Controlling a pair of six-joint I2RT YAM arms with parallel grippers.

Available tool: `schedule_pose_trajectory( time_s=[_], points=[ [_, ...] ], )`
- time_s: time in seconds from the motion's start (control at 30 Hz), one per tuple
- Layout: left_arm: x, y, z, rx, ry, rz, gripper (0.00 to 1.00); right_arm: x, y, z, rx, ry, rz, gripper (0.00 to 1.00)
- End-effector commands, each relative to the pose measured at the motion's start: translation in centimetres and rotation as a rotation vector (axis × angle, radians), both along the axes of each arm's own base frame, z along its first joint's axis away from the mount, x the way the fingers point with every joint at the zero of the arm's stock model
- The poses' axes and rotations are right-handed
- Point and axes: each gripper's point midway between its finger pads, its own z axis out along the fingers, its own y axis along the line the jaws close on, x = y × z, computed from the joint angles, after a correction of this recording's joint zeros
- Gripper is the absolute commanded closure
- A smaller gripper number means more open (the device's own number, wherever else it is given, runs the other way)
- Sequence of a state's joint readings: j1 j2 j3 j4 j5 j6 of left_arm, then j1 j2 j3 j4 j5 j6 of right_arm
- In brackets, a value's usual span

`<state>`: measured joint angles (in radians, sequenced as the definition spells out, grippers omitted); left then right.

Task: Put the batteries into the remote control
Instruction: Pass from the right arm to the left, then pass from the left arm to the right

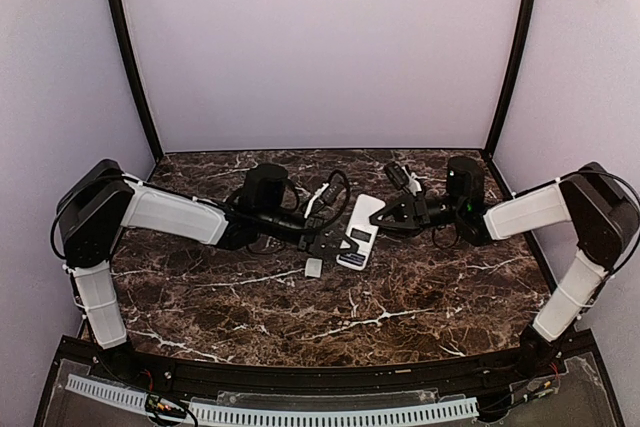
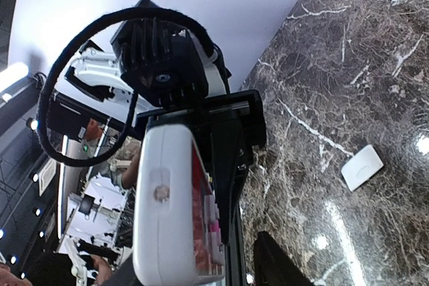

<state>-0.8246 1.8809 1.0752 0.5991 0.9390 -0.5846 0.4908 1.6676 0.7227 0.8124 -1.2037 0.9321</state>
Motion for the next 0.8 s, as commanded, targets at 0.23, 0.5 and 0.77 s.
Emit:
schedule_pose_trajectory(
  time_s=[0.23, 0.5, 0.77],
  points=[
    [-5.2, 3.9, -0.9, 0.199, -0.081, -0.331, 1.00, -2.9, -0.8, 0.8, -0.107, -0.118, 0.113, 0.56],
    [-5.1, 4.0, -1.1, 0.236, -0.101, -0.366, 1.00, -5.7, 0.4, -0.3, -0.145, -0.101, 0.199, 0.67],
    [-5.3, 3.8, -1.2, 0.237, -0.058, -0.399, 1.00, -6.4, 1.4, -0.4, -0.166, -0.120, 0.236, 0.77]
  ],
)
